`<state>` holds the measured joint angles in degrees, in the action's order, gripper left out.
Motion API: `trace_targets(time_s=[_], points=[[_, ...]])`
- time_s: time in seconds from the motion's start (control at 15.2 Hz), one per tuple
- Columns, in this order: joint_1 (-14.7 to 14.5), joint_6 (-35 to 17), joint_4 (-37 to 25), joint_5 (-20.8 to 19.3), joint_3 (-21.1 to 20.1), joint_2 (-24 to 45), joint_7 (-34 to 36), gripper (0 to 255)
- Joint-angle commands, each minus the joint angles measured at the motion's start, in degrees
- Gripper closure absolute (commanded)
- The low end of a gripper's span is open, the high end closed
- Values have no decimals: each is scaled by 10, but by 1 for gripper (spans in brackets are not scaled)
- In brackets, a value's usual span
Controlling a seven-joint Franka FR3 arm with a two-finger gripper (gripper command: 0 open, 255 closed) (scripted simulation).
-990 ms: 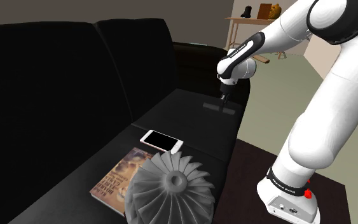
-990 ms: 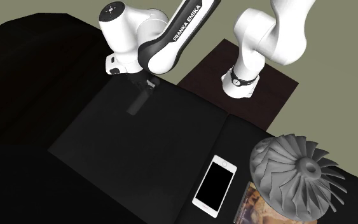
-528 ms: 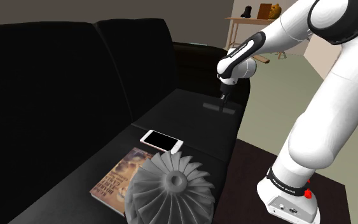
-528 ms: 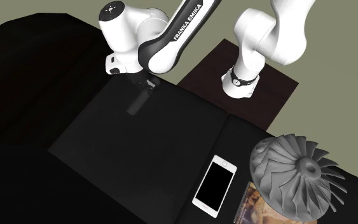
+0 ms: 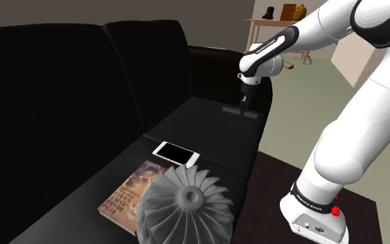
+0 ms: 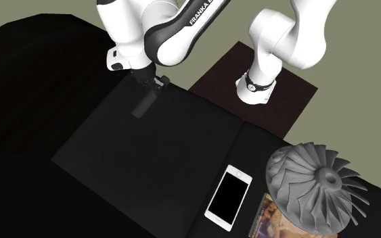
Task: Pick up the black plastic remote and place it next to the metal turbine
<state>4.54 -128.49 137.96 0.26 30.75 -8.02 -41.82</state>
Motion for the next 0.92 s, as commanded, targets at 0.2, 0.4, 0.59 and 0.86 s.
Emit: trace_targets(time_s=[0.2, 0.4, 0.59, 0.86], points=[[2, 42, -18, -15, -7, -27, 16, 255], [3, 66, -31, -21, -10, -40, 22, 255], [4, 90, -45, -27, -14, -52, 28, 255], [5, 122, -64, -32, -18, -65, 34, 255]])
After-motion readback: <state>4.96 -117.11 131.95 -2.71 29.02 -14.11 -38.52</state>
